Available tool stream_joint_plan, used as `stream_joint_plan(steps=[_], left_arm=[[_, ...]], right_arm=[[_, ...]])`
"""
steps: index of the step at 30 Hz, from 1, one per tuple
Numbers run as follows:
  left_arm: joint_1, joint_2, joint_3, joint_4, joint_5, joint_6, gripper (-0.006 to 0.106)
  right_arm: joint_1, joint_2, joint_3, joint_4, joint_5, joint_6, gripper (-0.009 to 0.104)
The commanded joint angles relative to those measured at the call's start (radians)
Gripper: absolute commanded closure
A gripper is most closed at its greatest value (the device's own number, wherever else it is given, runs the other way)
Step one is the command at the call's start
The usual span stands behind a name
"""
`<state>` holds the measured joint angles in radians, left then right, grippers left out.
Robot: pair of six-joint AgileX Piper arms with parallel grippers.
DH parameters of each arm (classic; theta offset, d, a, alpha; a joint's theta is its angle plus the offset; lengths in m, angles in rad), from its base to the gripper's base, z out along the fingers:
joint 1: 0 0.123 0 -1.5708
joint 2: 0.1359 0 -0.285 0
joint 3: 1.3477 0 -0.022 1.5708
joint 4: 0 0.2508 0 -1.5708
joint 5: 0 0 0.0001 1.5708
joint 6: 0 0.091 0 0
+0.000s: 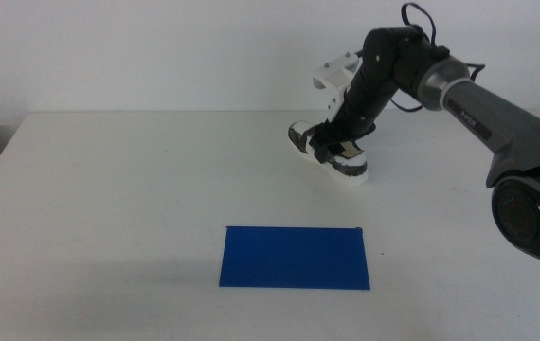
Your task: Use one arm to grab the shoe from the table and place it on the mat.
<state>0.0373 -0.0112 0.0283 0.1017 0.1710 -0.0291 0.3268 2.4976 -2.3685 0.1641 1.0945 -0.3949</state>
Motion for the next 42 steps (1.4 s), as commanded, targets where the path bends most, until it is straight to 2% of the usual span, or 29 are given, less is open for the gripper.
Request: stream_joint_plan(steps=[1,7,11,17,30,34,42], left_arm=[[-0.007,-0.026,0.003,-0.010,-0.078,-0.003,0.007],[-0.007,-0.026,0.003,-0.010,-0.078,-0.003,0.007],[-0.007,-0.026,0.003,-0.010,-0.078,-0.003,0.007],[-0.007,-0.026,0.003,-0.010,-0.078,-0.003,0.007],[-0.007,-0.026,0.003,-0.010,-0.078,-0.003,0.007],[-0.007,-0.026,0.003,-0.010,-0.078,-0.003,0.007],[-0.007,-0.026,0.003,-0.010,-0.078,-0.003,0.007]], right_arm=[[0.016,-0.118,-0.024,-0.003,-0.010,-0.003,0.096],[0.033,-0.215,0.086,-0.021,-0.020,0.010,0.096],[0.040,-0.344,0.277,-0.051,-0.115,0.006,0.096],[0.063,-0.557,0.552,-0.055,-0.254,-0.009,0.096],[0.133,-0.767,0.851,-0.059,-0.307,-0.004,0.096],[0.162,-0.765,0.852,-0.063,-0.300,-0.077,0.096],[0.216,-0.737,0.852,-0.054,-0.294,-0.326,0.096]])
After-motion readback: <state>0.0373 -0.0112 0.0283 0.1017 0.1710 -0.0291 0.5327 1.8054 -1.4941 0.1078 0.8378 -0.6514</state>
